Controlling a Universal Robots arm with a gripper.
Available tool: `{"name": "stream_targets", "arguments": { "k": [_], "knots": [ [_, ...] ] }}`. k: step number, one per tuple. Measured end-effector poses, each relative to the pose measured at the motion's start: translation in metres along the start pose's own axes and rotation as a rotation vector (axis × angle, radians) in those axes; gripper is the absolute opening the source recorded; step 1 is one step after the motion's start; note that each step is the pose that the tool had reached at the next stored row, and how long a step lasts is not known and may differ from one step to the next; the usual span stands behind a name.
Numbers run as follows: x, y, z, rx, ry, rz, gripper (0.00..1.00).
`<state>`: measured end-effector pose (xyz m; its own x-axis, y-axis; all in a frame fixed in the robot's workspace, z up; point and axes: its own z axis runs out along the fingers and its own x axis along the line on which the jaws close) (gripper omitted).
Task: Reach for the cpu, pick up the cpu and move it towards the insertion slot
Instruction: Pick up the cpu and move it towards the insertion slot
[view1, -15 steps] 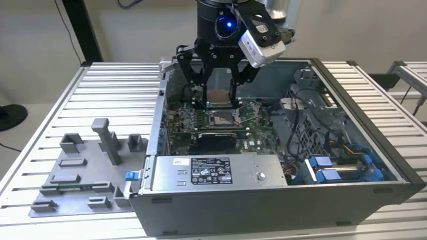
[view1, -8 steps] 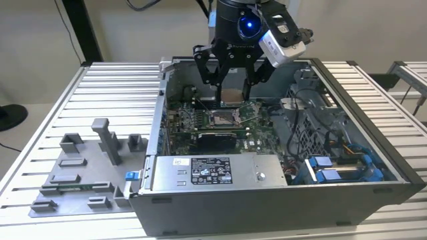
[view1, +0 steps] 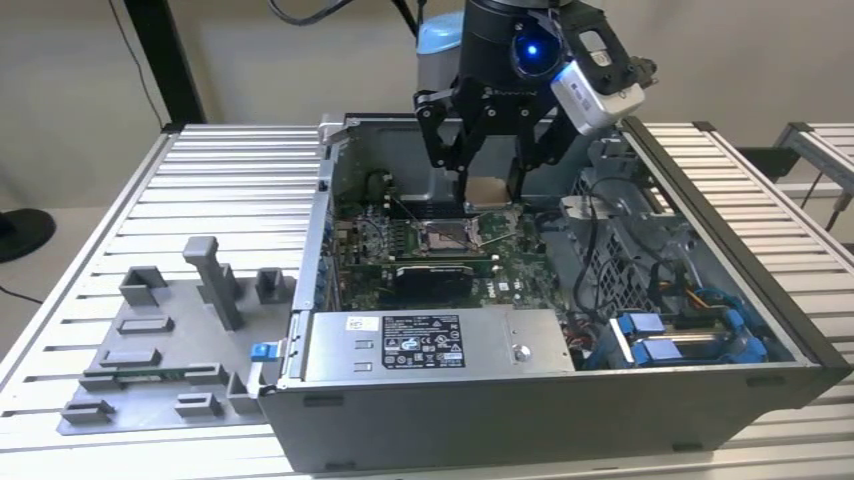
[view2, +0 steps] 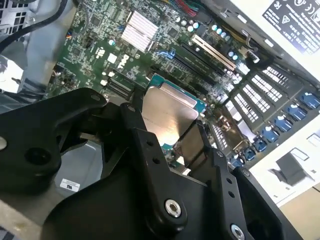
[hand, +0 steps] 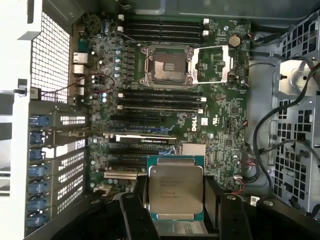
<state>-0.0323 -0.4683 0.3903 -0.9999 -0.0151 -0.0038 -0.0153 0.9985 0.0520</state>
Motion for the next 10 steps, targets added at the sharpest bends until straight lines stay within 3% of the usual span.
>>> {"name": "stream_targets", "arguments": {
  "k": [10],
  "knots": [
    [-0.0028,0.0000,0.0000,0.0001,0.0001,0.000,0.00]
  ]
}}
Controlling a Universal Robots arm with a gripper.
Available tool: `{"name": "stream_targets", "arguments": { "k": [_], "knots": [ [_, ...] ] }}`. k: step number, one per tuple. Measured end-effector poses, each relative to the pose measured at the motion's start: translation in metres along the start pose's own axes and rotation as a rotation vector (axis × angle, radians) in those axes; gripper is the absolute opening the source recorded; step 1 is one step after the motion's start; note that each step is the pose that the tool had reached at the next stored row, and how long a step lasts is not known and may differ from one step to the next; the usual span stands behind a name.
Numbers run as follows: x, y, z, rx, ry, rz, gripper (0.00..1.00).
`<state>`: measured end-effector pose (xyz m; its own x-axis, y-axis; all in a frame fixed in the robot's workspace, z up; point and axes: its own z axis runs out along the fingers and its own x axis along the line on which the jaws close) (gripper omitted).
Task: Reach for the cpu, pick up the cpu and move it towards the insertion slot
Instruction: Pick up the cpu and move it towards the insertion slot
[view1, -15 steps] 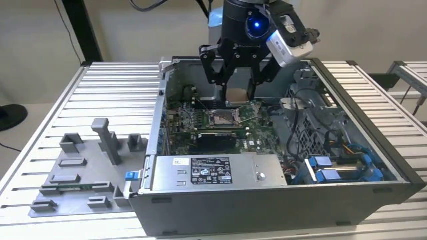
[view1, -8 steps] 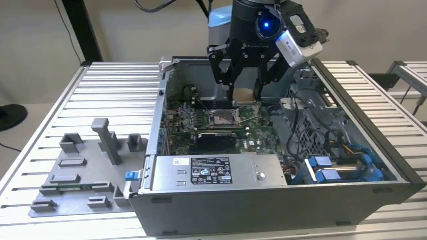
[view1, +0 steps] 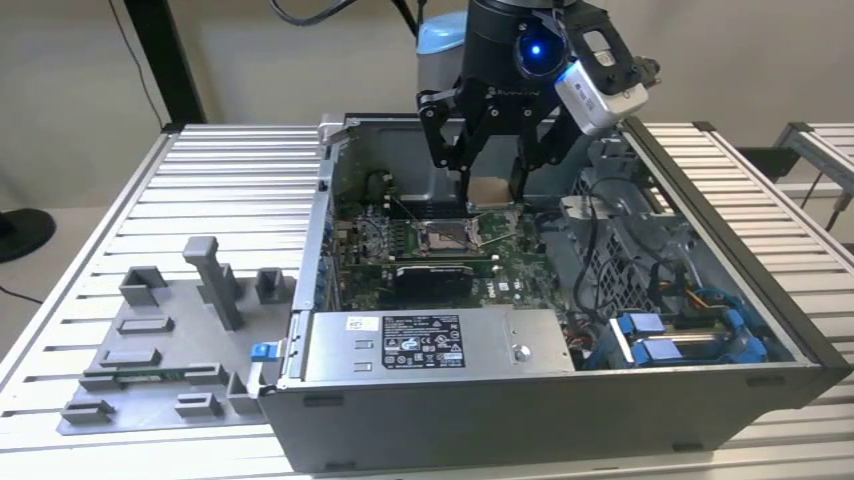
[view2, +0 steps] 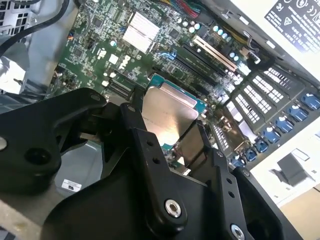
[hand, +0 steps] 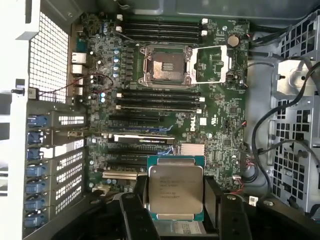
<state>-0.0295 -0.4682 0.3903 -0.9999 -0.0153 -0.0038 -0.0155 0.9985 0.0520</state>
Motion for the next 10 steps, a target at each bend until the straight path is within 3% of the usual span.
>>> {"name": "stream_targets", "arguments": {
  "k": [6,10],
  "knots": [
    [-0.0184,-0.0004,0.0001,0.0000,0.0001,0.000,0.00],
    [-0.0190,-0.0002,0.0001,0.0000,0.0002,0.000,0.00]
  ]
}}
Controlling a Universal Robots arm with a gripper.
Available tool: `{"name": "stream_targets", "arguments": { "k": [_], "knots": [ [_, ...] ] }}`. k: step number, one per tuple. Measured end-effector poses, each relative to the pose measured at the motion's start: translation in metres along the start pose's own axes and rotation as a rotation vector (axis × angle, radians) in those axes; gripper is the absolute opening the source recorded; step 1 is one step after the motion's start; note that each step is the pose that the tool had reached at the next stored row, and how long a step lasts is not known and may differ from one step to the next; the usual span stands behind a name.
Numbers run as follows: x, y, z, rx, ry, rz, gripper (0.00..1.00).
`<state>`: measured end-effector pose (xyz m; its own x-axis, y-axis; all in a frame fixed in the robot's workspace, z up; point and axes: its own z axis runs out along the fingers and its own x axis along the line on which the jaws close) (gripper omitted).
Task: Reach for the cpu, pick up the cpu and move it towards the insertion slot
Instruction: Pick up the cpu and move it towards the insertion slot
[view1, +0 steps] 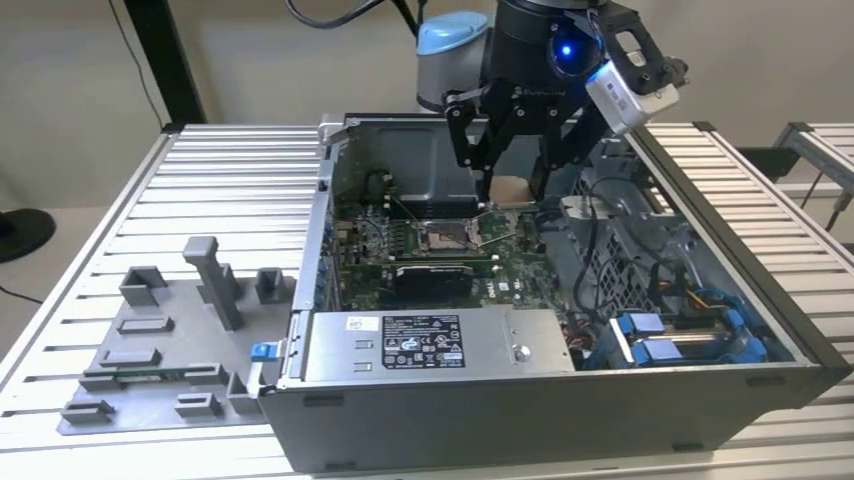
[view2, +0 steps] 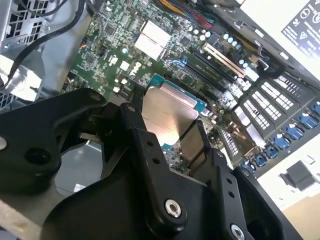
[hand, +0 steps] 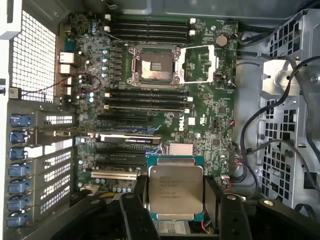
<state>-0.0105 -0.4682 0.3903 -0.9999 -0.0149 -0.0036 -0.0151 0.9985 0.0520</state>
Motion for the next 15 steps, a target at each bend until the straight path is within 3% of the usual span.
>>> {"name": "stream_targets", "arguments": {
  "k": [3,15],
  "knots": [
    [-0.0013,0.0042,0.0009,0.0000,-0.0001,0.002,0.00],
    [-0.0048,0.0304,0.0061,0.0001,-0.0002,0.004,0.00]
  ]
}}
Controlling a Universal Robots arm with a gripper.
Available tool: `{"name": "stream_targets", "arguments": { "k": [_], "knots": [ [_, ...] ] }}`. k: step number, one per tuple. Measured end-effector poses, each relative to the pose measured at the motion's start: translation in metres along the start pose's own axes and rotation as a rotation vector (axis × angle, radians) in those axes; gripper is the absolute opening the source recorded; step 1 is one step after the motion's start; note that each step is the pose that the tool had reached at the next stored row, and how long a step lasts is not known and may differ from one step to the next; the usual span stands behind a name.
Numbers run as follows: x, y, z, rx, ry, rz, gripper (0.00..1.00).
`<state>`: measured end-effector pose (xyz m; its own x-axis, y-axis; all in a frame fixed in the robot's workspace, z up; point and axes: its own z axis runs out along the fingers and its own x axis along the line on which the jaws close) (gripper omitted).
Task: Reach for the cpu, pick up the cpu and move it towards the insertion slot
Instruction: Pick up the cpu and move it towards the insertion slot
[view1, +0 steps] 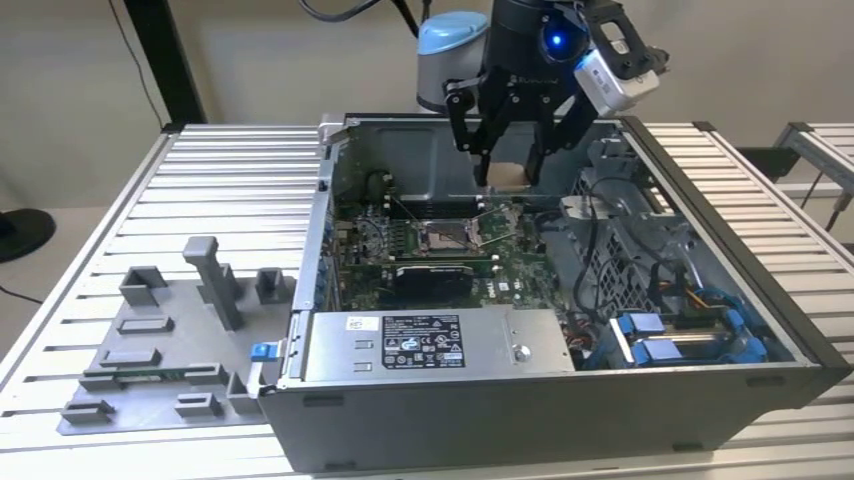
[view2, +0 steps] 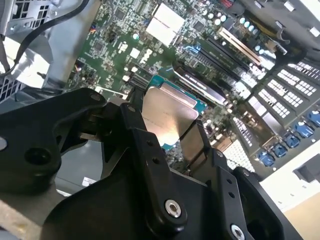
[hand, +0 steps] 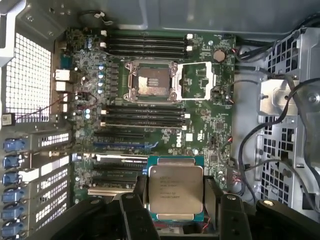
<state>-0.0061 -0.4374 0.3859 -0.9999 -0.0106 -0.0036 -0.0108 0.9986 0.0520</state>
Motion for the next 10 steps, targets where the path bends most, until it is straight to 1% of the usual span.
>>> {"name": "stream_targets", "arguments": {
  "k": [10],
  "knots": [
    [-0.0022,0.0112,0.0022,-0.0001,0.0000,0.001,0.00]
  ]
}}
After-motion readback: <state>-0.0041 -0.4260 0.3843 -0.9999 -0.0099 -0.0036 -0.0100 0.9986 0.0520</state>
